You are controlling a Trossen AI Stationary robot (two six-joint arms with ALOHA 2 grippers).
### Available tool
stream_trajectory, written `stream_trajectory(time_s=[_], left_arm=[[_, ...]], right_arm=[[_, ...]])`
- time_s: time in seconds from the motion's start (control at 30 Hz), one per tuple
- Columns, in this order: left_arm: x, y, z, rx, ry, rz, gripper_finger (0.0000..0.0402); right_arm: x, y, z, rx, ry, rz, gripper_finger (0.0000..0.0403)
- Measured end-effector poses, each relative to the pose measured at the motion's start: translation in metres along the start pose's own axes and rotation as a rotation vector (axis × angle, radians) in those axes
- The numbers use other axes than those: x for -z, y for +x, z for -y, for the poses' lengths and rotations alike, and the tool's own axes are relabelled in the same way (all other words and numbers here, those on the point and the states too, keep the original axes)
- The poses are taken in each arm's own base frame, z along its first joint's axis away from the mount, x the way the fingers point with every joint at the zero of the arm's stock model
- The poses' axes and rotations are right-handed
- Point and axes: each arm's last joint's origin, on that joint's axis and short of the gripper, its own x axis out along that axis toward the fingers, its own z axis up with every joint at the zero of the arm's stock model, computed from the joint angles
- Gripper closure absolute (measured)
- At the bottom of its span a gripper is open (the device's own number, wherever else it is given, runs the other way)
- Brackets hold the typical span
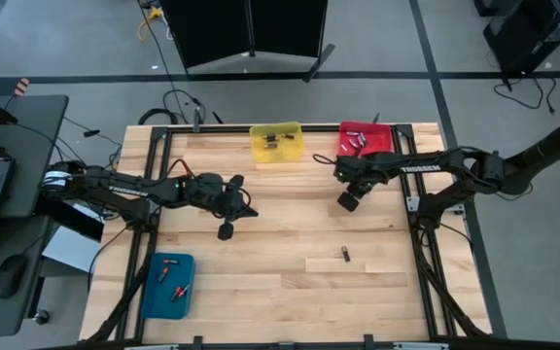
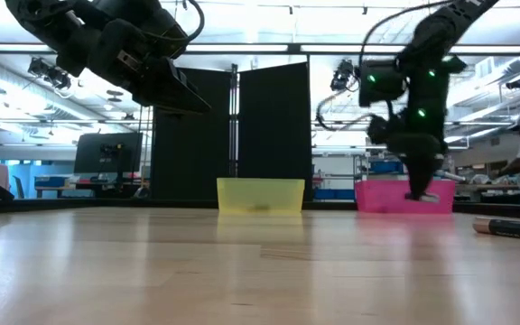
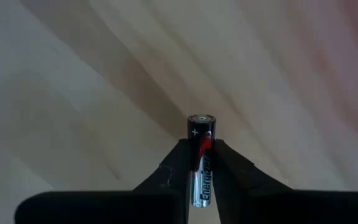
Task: Sort batteries
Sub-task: Put the silver battery into the red bin
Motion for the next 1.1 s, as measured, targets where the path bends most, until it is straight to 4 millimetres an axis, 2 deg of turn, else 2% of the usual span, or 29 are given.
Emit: stream_trajectory(time_s=[0.1,0.2,0.33,0.43,0.57,0.9,1.1], left_arm=[[0.000,0.000,0.000,0.000,-0.017,-0.003,0.0396],[0.000,0.000,0.000,0.000,-0.020,-0.005,0.0396],[0.000,0.000,0.000,0.000,-0.020,-0.004,0.0396],[0.000,0.000,0.000,0.000,-0.019,-0.004,0.0396],[0.000,0.000,0.000,0.000,-0.019,-0.004,0.0396],[0.001,0.000,0.000,0.000,-0.016,-0.005,0.0396],[0.001,0.000,0.000,-0.003,-0.016,-0.006,0.0396]], right_arm=[[-0.017,-0.017,0.002,-0.012,-0.014,0.053,0.0352],[-0.037,-0.038,0.013,0.019,0.008,0.115,0.0352],[-0.055,-0.061,0.046,0.148,0.142,0.151,0.0352],[-0.062,-0.066,0.075,0.168,0.254,0.176,0.0352],[-0.067,-0.054,0.105,0.131,0.333,0.163,0.0352],[-0.090,0.007,0.154,0.127,0.415,0.094,0.0352],[-0.090,0.033,0.165,0.105,0.425,0.006,0.0352]])
